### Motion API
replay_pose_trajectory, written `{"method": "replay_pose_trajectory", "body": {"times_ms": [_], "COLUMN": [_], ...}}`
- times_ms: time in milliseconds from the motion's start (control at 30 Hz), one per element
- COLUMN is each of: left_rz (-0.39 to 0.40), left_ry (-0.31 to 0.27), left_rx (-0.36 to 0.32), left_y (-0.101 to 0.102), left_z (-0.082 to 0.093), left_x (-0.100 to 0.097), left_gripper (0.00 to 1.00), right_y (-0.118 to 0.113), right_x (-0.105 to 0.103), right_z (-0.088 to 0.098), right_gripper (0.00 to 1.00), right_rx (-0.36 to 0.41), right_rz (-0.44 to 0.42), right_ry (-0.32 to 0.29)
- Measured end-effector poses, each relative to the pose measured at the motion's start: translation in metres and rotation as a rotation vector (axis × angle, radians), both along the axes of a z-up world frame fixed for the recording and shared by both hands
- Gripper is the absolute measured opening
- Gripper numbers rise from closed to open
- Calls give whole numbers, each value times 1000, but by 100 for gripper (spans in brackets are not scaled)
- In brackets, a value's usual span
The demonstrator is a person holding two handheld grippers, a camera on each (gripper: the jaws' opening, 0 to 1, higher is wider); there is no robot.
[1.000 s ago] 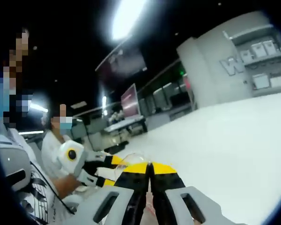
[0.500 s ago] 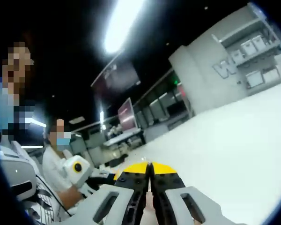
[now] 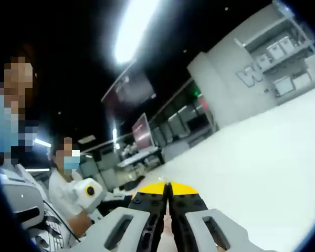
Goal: Open the resealable bag by pulling the two sides of the seal apart until the entire bag opening is separated and visibly accessible.
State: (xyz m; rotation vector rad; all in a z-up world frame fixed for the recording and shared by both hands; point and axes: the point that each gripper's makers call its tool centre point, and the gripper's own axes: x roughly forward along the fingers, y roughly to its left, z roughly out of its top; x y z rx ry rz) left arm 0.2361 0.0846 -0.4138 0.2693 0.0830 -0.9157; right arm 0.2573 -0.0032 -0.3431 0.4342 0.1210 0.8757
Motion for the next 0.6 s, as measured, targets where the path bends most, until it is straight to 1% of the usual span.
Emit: {"method": "replay_pose_trajectory", "body": {"times_ms": [33,67,200,267,367,467,600], "left_rz": [8,10,16,24,35,41,50], "left_ry": [12,11,-13,-16,-12,4,11], "left_rx": [-2,-2,-7,-13,-37,-56,-61], "left_y": [1,2,3,4,5,7,9], "left_z": [-1,-1,2,3,6,6,5], "left_x": [1,1,1,1,2,2,3], "left_gripper": [61,62,62,65,71,73,76], "right_y": [0,0,-1,-2,-3,-6,-11], "right_x": [0,0,0,-1,-1,-1,2], "right_z": [0,0,1,1,3,7,14], "right_gripper": [0,0,0,0,0,0,0], "right_rx": [3,6,11,12,16,14,-2], "right_rz": [0,0,0,-1,-1,-5,-15], "right_ry": [1,3,4,4,3,-2,-12]}}
